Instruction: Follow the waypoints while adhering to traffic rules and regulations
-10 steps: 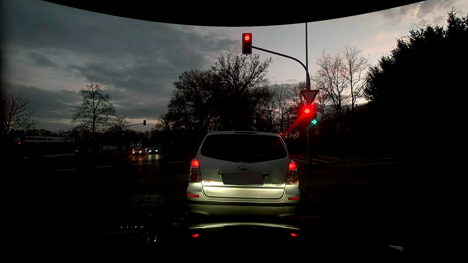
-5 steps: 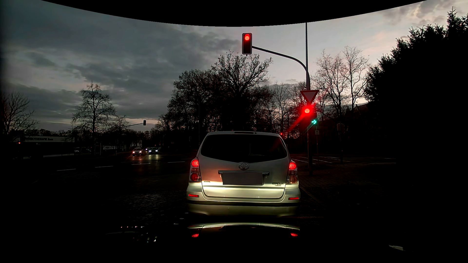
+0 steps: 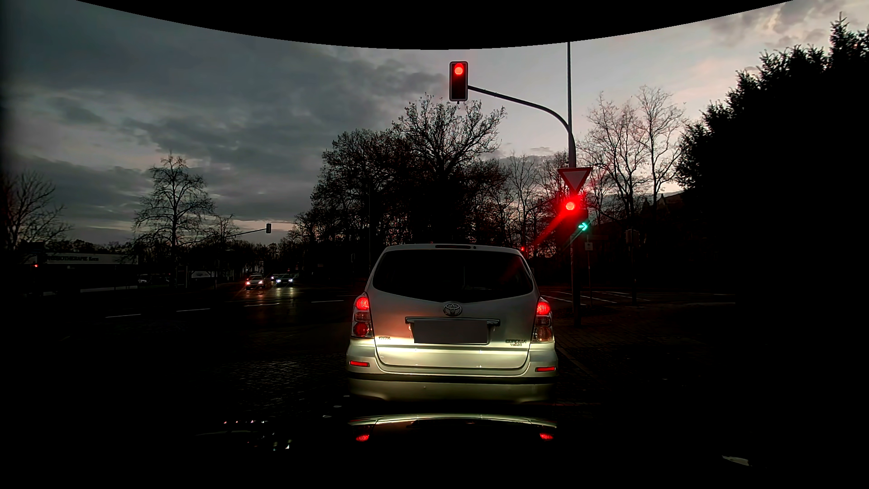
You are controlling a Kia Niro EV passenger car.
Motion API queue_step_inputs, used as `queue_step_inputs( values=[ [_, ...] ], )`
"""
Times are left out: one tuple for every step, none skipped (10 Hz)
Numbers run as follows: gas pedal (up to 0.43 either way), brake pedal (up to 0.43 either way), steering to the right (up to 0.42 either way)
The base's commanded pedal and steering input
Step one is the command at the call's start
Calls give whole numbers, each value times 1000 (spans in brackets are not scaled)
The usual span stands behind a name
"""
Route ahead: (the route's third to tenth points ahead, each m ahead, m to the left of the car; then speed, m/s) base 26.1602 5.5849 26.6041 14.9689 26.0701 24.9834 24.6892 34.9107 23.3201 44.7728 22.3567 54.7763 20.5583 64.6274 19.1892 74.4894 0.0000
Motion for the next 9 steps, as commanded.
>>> queue_step_inputs(
  values=[
    [0, 341, 0],
    [0, 341, 0],
    [0, 341, -1],
    [0, 341, 0],
    [0, 341, 0],
    [0, 341, -1],
    [0, 341, -1],
    [0, 341, 0],
    [0, 341, 0]
  ],
)
